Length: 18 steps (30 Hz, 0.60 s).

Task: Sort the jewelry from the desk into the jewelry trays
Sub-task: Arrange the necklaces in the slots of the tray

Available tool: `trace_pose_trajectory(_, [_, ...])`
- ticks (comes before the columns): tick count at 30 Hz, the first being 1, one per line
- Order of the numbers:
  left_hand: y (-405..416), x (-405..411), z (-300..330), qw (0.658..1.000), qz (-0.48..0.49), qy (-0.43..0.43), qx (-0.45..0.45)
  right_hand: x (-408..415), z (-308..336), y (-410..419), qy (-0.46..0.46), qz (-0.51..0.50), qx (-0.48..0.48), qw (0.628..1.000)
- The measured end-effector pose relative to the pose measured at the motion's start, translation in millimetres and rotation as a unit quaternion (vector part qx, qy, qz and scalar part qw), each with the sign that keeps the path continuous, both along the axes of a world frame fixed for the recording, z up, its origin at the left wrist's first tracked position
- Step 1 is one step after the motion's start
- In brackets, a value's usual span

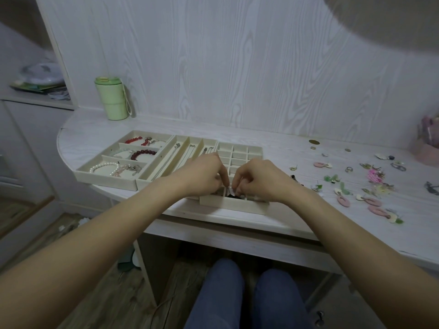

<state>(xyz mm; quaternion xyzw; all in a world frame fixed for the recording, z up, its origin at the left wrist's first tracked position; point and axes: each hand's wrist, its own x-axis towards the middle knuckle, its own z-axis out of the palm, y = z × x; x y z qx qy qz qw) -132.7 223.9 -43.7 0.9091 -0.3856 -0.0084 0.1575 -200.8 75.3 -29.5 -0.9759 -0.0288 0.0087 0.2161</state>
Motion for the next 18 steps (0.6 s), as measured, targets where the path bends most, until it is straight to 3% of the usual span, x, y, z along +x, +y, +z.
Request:
trace_pose_trajectory(12, [-1.8,-2.5,3.4,1.0,0.006,-0.001,0.004,7.1,-8.0,4.6,-0.022,0.014,-0.075,0.997])
trace_pose_trajectory(18, [-6.9,-2.4,4.9,0.998,-0.011,-0.014,0.056,9.1,-9.4,4.4,-0.021,-0.014,-0.109,0.994])
